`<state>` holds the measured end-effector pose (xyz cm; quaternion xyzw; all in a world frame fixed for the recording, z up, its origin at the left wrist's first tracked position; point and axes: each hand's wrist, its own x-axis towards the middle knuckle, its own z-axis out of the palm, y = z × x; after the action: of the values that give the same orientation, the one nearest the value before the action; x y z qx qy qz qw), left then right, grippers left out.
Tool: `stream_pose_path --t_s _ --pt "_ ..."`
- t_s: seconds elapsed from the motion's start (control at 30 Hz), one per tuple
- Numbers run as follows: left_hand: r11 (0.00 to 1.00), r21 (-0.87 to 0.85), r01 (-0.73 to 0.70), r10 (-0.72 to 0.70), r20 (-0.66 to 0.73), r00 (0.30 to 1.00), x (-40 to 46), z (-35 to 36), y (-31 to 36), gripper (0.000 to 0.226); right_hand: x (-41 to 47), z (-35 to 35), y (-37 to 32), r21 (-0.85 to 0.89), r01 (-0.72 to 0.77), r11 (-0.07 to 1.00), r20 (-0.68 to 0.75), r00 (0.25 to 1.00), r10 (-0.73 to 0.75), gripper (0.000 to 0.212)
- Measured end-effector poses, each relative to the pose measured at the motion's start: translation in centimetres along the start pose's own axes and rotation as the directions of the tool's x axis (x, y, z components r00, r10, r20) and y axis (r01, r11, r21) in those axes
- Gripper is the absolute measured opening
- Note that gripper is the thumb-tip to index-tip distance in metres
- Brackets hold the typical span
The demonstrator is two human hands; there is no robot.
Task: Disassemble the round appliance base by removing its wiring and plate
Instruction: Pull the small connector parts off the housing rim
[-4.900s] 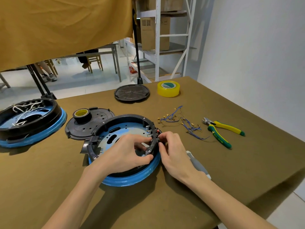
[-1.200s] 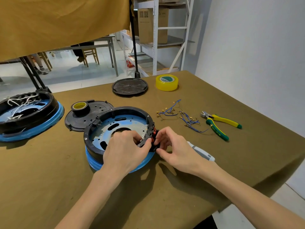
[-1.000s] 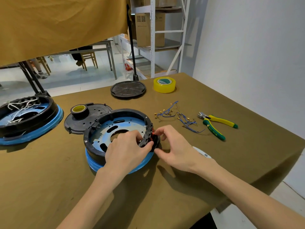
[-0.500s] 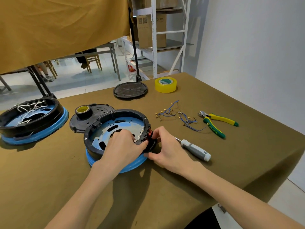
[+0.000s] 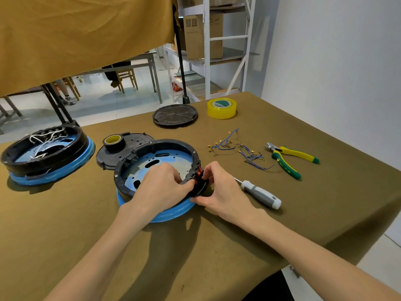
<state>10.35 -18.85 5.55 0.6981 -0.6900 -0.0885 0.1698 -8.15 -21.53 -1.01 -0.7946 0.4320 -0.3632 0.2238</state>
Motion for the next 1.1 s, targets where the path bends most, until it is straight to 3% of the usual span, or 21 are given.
stream_pose_path --t_s 0.1,0.2,0.3,0.37,0.47,0.53,0.6,0.77,0.83,0.97,1.1 --pt "0.997 -0.059 -0.045 0.048 0.056 0.997 0.1 -0.1 0.0 0.059 0.9 -1.5 0.2 -0.004 -0.001 1.000 0.074 0.997 0.001 0.054" --pt "0.970 -0.242 0.018 0.056 0.295 0.954 0.7 -1.2 0.2 0.060 2.1 -4.1 0.6 0.031 -0.063 0.998 0.204 0.977 0.055 0.046" --pt "0.962 -0.266 0.069 0.048 0.409 0.911 2.0 -1.7 0.1 0.045 1.2 -4.5 0.0 0.083 -0.200 0.976 0.346 0.925 0.160 0.060" --pt "0.972 -0.235 0.027 0.045 0.296 0.954 2.9 -1.9 -0.5 0.031 0.2 -3.1 -1.8 0.136 -0.304 0.943 0.269 0.927 0.261 0.068" --pt "0.977 -0.182 -0.108 0.094 -0.083 0.992 3.6 -2.1 -1.9 0.032 0.6 -0.3 -3.8 0.088 -0.387 0.918 0.069 0.922 0.382 0.074" --pt "0.963 -0.124 -0.241 0.209 -0.227 0.951 4.0 -1.8 -2.7 0.025 1.9 0.2 -4.3 0.073 -0.439 0.895 0.085 0.897 0.433 0.068" --pt "0.943 -0.022 -0.333 0.319 -0.241 0.917 4.3 -1.5 -3.0 0.027 3.2 -0.6 -4.1 0.151 -0.479 0.865 0.172 0.874 0.454 0.060" --pt "0.891 0.027 -0.453 0.448 0.096 0.889 5.0 -2.0 -2.3 0.058 6.0 -4.9 -2.5 0.019 -0.279 0.960 0.389 0.887 0.250 0.050" --pt "0.891 0.031 -0.452 0.440 0.181 0.879 5.0 -1.7 -2.0 0.066 6.4 -5.8 -2.1 0.025 -0.231 0.973 0.390 0.898 0.203 0.047" --pt "0.912 0.103 -0.396 0.380 0.150 0.913 5.1 -0.7 -1.6 0.060 5.1 -5.7 -1.2 -0.195 -0.122 0.973 0.190 0.969 0.159 0.036" --pt "0.913 0.078 -0.400 0.394 0.083 0.915 5.5 0.6 -0.8 0.053 4.7 -5.1 -1.7 -0.276 -0.040 0.960 0.191 0.977 0.096 0.040"
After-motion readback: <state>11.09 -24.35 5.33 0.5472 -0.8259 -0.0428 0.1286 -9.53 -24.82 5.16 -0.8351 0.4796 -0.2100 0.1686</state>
